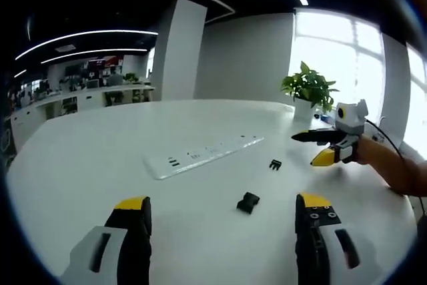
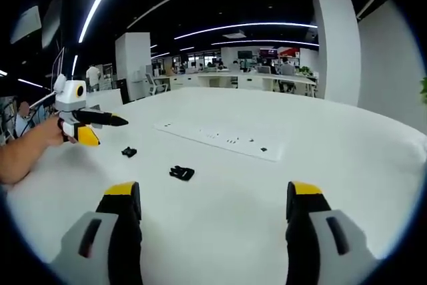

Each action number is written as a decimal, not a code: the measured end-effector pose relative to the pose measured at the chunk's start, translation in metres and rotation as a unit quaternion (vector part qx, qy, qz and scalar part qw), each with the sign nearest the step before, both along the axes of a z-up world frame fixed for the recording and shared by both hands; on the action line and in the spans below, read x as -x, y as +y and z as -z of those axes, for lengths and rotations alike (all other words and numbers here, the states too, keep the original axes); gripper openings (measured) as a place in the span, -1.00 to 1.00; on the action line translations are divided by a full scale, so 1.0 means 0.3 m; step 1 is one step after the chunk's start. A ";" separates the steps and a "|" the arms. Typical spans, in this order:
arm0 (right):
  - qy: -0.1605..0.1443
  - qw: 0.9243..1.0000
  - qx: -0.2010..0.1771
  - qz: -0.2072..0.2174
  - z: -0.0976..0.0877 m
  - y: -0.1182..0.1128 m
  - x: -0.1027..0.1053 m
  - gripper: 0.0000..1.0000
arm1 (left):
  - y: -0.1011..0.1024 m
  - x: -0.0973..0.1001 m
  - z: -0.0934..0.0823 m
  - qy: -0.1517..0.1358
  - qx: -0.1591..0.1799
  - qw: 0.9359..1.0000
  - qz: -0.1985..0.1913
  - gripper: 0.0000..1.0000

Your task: Snap the two parts of the plastic buckle together until the buckle closes and remains connected.

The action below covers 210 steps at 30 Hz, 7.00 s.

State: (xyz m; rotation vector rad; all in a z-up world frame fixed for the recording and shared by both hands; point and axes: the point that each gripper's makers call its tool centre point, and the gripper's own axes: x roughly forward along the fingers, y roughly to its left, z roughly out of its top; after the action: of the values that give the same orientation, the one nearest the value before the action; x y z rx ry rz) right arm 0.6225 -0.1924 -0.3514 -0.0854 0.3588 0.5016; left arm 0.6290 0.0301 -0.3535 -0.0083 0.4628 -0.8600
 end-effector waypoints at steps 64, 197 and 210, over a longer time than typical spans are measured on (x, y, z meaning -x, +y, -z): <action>-0.035 0.983 0.045 -0.175 -0.002 0.113 -0.062 0.36 | -0.071 -0.041 0.047 -0.028 -0.061 0.986 0.155 0.37; -0.024 0.937 0.061 -0.343 0.049 0.220 -0.070 -0.48 | -0.126 0.008 0.065 -0.034 -0.097 0.954 0.282 -0.52; -0.003 0.933 0.058 -0.356 0.064 0.226 -0.051 -0.61 | -0.125 0.012 0.069 -0.027 -0.097 0.954 0.282 -0.52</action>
State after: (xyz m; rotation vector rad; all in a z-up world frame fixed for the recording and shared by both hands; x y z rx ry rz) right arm 0.6377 -0.1247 -0.3705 -0.3395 0.3458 1.1992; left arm 0.6254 -0.0075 -0.3742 0.3437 0.5045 -1.3669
